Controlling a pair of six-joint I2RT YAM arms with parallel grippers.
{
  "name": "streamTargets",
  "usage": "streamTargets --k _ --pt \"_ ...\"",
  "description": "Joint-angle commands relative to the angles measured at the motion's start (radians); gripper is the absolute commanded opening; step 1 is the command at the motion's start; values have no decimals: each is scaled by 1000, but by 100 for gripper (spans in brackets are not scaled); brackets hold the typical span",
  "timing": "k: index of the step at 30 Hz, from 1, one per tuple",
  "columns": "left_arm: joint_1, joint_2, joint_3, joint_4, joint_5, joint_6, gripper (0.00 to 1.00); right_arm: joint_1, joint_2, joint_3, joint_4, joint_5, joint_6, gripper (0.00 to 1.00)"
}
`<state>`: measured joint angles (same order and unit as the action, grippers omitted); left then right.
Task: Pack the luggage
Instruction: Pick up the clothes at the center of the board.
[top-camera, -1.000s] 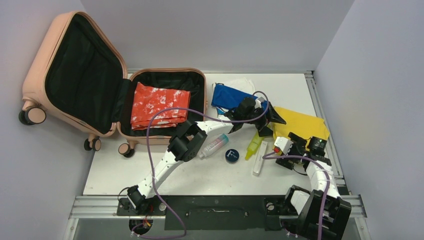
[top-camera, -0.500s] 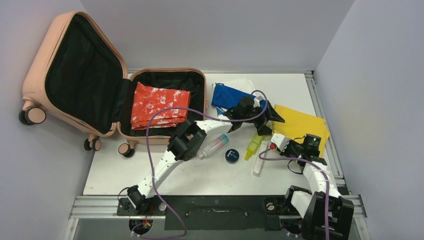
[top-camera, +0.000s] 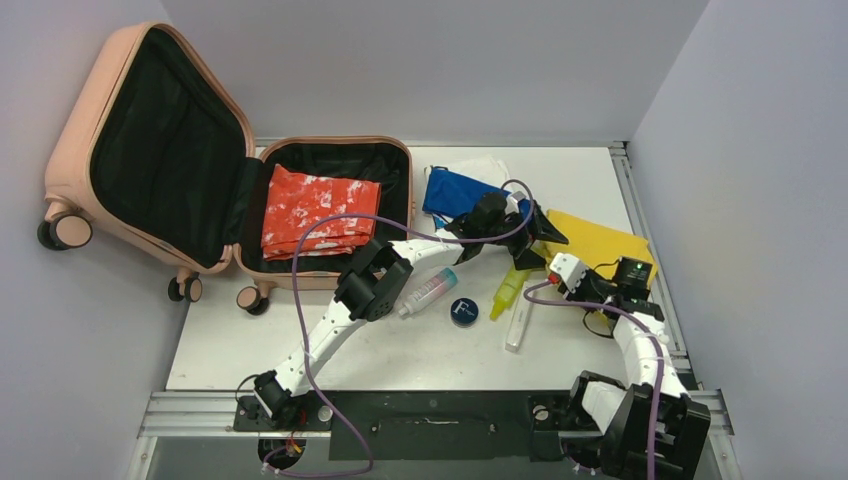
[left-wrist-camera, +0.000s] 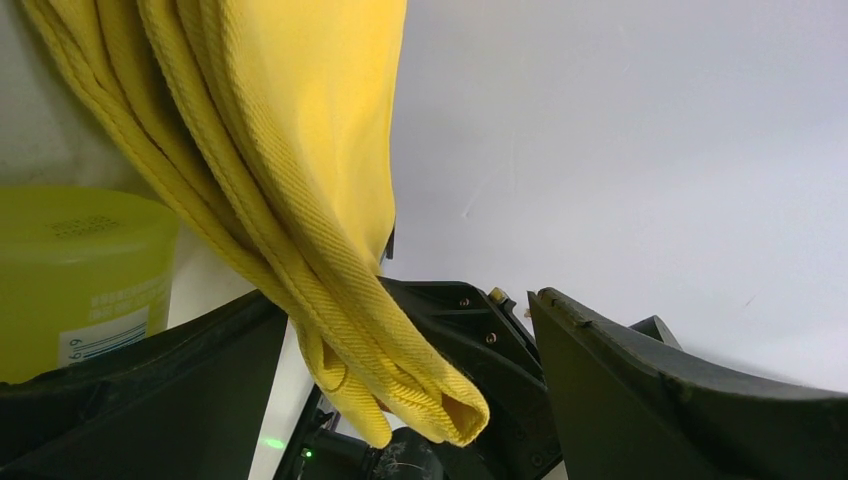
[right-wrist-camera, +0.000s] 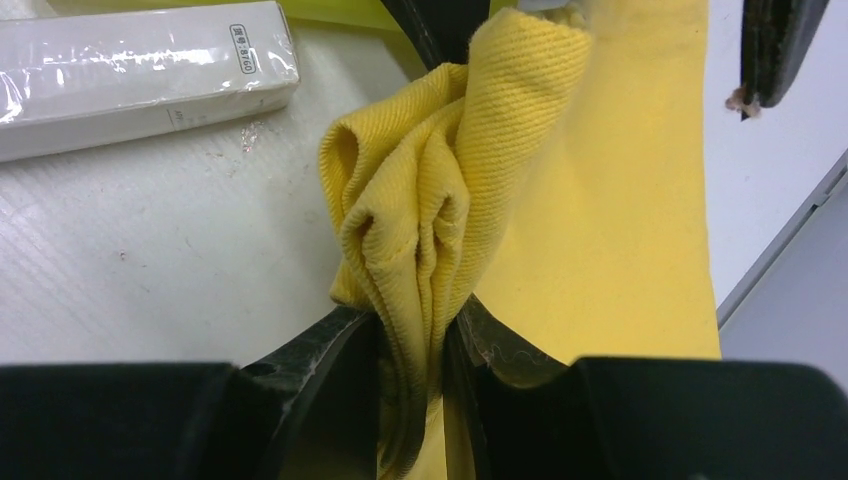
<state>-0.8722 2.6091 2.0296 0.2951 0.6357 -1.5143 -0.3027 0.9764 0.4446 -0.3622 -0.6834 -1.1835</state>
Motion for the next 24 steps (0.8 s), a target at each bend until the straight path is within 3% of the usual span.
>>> streamTargets --k 1,9,24 --pt "7 75 -2 -71 -11 31 96 -22 9 80 27 -74 25 5" --pt "0 94 -7 -67 -4 27 96 -23 17 182 -111 -228 21 5" --pt "-7 112 -23 55 14 -6 96 14 10 169 -402 -325 -281 5"
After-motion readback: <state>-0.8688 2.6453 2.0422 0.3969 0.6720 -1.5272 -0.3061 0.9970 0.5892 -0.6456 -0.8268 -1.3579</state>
